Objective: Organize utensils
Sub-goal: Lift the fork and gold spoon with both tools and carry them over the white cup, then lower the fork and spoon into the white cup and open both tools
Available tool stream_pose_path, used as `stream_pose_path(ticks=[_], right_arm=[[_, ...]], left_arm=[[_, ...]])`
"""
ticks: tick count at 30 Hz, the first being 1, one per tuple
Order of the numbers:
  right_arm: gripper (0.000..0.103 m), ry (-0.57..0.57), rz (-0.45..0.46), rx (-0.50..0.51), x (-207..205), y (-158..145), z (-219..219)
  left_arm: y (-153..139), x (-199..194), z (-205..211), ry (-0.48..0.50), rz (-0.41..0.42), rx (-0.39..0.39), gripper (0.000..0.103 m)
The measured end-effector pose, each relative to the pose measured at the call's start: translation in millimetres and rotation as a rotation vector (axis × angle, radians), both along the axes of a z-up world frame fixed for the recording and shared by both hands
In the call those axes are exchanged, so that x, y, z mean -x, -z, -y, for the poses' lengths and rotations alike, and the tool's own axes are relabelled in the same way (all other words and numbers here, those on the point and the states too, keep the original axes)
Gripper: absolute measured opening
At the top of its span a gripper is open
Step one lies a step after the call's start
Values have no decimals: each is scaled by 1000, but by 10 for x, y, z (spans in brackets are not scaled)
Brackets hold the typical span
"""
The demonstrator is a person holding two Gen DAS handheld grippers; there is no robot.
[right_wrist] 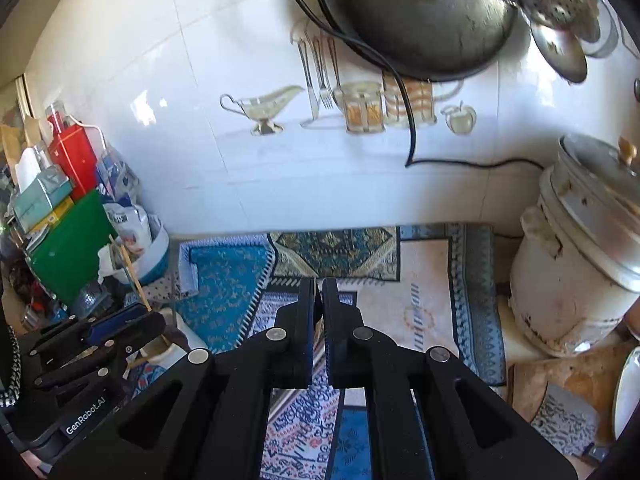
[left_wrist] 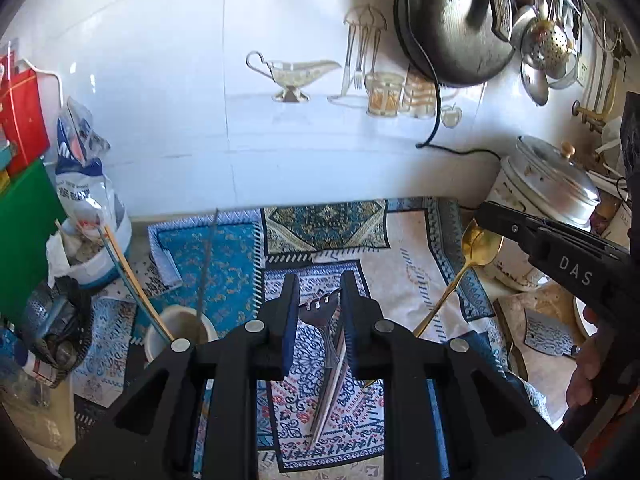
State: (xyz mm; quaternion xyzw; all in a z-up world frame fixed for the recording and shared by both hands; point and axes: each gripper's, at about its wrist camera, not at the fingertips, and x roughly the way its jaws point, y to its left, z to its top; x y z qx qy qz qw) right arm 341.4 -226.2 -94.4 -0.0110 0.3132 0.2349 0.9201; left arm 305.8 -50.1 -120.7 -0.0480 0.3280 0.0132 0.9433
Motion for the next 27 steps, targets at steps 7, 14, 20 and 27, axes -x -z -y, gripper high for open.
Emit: stream_pose_path(ticks=[7,14,20,27], right_arm=[[4,-27,71,-19,-39,-274,-238],[4,-76,130,-41,-45,-504,-600],[4,-135,141,-46,-34,-526,-1000],[4,-195,98,-6,-17,-293,-1475]], left_arm=[[-285,-53,-230,-33,42,1,19],[-535,-45,-566,-83,84,0,19],[-629,44,-896,-131,102,-15,19],[-420,114,-1275,-174,52,-12,19]])
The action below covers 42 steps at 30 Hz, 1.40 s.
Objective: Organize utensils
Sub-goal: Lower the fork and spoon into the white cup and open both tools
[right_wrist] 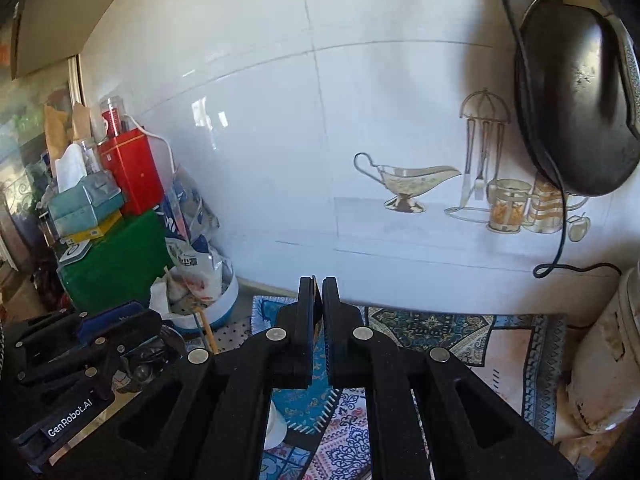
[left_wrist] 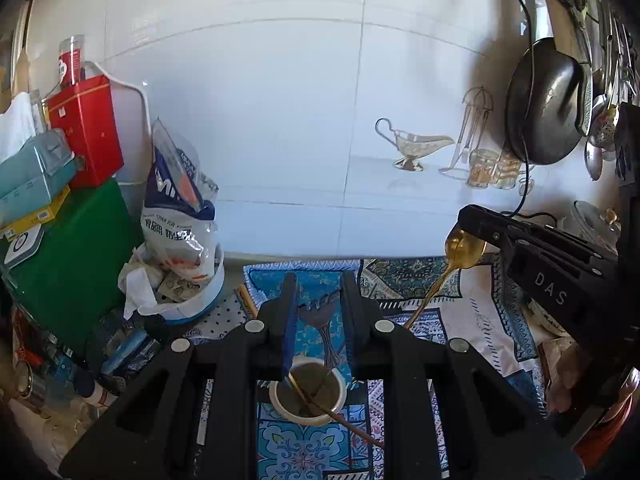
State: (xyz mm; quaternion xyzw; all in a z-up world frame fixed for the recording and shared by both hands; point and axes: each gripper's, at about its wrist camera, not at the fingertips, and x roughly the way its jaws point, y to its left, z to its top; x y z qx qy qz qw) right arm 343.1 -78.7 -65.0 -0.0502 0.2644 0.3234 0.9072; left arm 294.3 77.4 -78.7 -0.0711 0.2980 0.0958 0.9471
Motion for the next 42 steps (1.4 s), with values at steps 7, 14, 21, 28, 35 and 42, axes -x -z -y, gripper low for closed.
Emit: stream_pose_path(ticks=[7,14,21,28,35,42], right_arm=[[4,7,-96,65,-80,429,-308],[4,22,-155,137,-139,731,-454],[4,15,-229,190,-170,984,-611],[5,-9,-275,239,-177,1100,-734],[10,-27,-313,246,-157,1082,-746],[23,-41,-313,206,-114,896,-622]], left_arm=[[420,-49,-203,5,-99,14,19],[817,-136,-268,57,-196,36,19],[1045,-221,-342,112,-269,65,19],[1183,-307,-431,138,-315,96,19],[1211,-364,-510,142,-333,122,19],[1039,-319,-551,119,-299,133,20]])
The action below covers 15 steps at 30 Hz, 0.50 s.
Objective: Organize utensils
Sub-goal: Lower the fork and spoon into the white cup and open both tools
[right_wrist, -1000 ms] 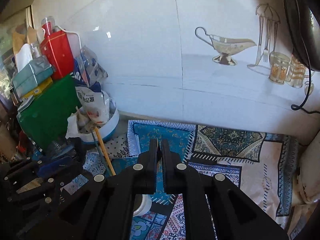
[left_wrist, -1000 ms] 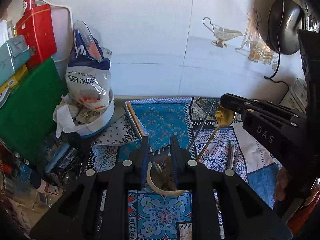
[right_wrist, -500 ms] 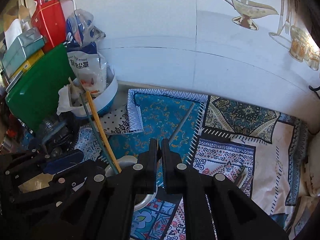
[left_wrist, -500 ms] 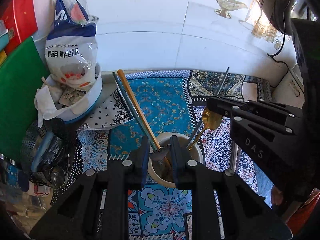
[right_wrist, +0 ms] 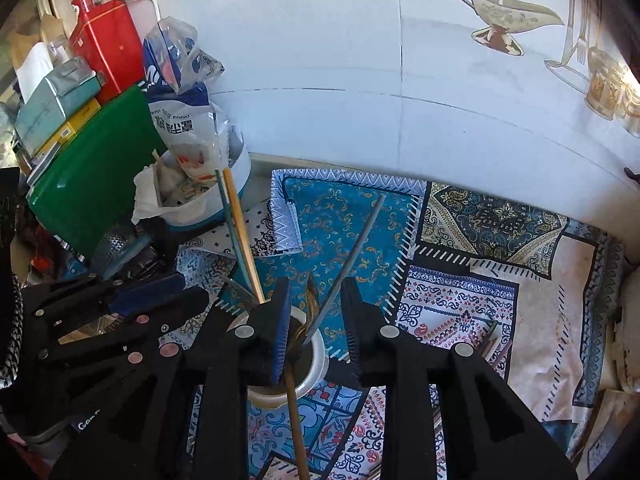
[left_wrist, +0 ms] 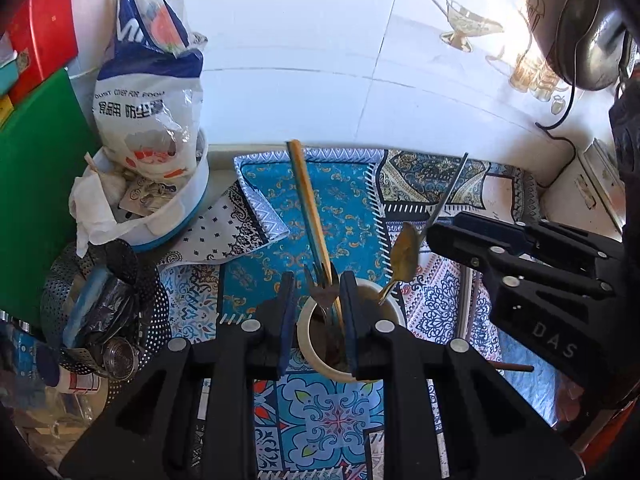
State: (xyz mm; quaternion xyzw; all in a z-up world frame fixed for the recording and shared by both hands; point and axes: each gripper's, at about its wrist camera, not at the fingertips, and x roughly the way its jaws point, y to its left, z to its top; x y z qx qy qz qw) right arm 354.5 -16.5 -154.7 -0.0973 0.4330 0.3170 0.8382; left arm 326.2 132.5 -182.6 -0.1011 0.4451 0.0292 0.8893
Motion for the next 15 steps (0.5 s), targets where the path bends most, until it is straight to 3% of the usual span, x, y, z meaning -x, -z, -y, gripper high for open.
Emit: stream_pose_path(ticks=[15], right_arm=[[26,47,109,-97,219,-571,838]], left_arm=[[-694,266,554,-14,185,-30,37]])
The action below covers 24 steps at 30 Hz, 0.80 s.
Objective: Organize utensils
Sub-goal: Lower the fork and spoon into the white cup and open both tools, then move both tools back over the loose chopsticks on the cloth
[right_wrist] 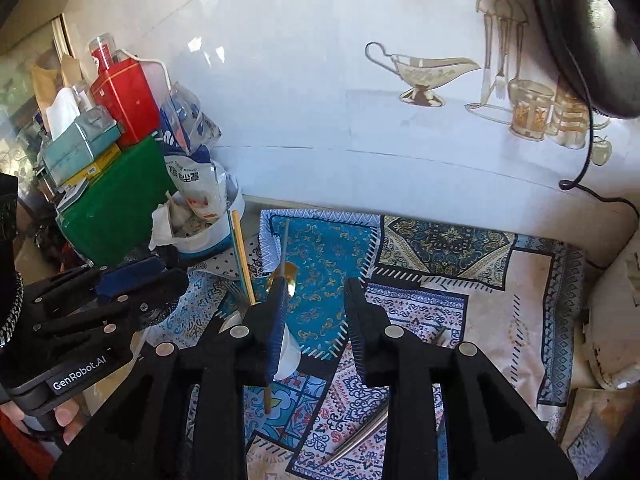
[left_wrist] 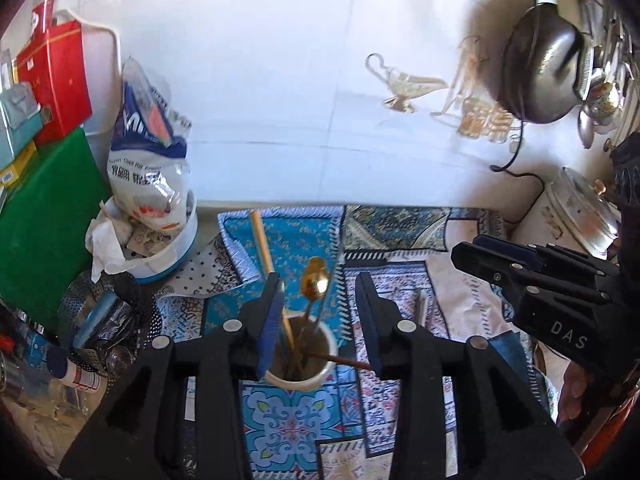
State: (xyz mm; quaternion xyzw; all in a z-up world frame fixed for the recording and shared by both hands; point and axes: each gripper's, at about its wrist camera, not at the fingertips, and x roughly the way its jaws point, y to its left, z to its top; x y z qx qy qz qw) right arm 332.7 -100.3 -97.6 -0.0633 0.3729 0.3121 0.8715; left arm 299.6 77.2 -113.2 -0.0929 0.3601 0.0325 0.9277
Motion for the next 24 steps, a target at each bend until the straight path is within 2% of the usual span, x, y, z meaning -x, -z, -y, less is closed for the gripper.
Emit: stream_pose_path(ticks=[6,12,16,24], right_arm=[[31,64,18,-20,7,-78,472],[32,133,9,-6,4,-24,946],[32,174,-19,6,-38,91,1216],[32,233,-125,54,-194,515,1591]], left_arm=[[-140,28,467,49,39,-6,41],[-67,-42,935,110,31,-7,44],[112,-153,1193,139,-14,5,45],[718,-402,1553,170,-169,19,45]])
